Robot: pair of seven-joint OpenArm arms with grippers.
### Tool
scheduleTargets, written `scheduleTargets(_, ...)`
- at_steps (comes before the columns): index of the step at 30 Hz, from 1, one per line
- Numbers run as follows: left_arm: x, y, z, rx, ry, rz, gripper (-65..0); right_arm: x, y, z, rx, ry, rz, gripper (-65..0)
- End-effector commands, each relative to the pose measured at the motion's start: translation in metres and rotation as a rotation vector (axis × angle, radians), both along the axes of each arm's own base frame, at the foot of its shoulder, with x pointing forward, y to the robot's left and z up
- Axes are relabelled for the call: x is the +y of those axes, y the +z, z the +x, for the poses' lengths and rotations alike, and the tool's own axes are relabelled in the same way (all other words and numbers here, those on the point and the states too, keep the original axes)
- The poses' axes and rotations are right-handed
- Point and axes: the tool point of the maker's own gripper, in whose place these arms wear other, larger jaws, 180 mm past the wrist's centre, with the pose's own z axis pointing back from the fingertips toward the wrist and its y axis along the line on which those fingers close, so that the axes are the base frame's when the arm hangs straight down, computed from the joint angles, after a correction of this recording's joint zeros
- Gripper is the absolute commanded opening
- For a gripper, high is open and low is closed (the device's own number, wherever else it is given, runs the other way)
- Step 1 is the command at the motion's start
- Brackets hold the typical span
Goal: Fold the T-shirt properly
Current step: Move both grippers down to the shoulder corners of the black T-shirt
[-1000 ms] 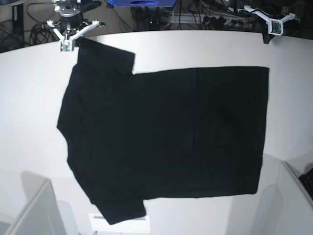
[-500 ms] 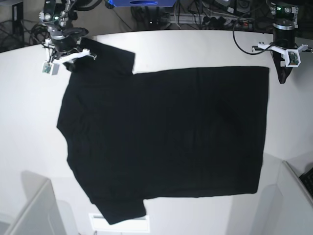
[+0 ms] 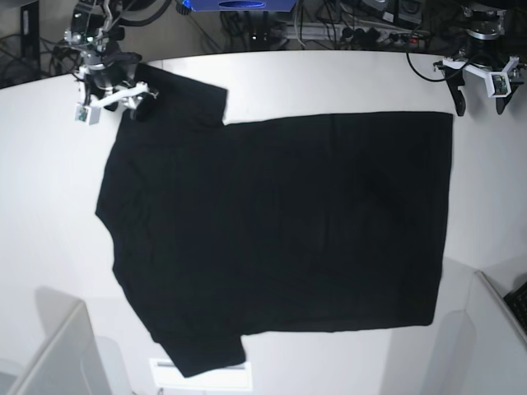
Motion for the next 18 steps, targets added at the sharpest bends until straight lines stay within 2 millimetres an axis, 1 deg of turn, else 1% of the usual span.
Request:
scheduleTargets(1, 0.005, 0.009, 0.003, -0.052, 0.019, -0.014, -18.8, -0.001, 0.002, -0.001, -0.003, 0.003, -0.001, -24.8)
scheduleTargets(2, 0.007, 0.006, 0.001, -0.064, 0.041, -0.054, -18.6, 0.000, -0.001, -0.003, 0.006, 0.003, 0.003, -25.1)
scheduleTargets(3, 0.008, 0.003, -0.001, -0.075, 0.064, -0.092, -18.4, 0.000, -0.002, -0.005, 0.011, 0.004, 0.004, -27.0)
scheduleTargets(4, 0.010, -0.001, -0.004, -0.074, 0.087, -0.129, -18.1, 0.001, -0.003, -0.006, 0.012, 0.009, 0.006, -30.3)
scheduleTargets(7, 0.014, -0.012, -0.008, -0.010, 0.120, -0.199, -17.8, 0.007, -0.006, -0.014, 0.024, 0.044, 0.016, -43.5)
scheduleTargets(10, 0.013, -0.018, 0.000, 0.015, 0.129, -0.239, -17.6, 0.021, -0.011, -0.019, 0.040, 0.095, 0.034, -55.8)
scheduleTargets(13, 0.011, -0.018, 0.010, 0.004, 0.123, -0.245, -17.9, 0.024, -0.020, -0.027, 0.072, 0.098, 0.047, -65.0)
scheduleTargets(15, 0.011, -0.018, 0.016, 0.000, 0.124, -0.251, -18.3, 0.025, -0.025, -0.033, 0.101, 0.104, 0.057, -65.0)
scheduleTargets(18, 0.010, -0.028, 0.021, 0.041, 0.137, -0.282, -18.4, 0.024, -0.025, -0.034, 0.114, 0.104, 0.060, -65.0)
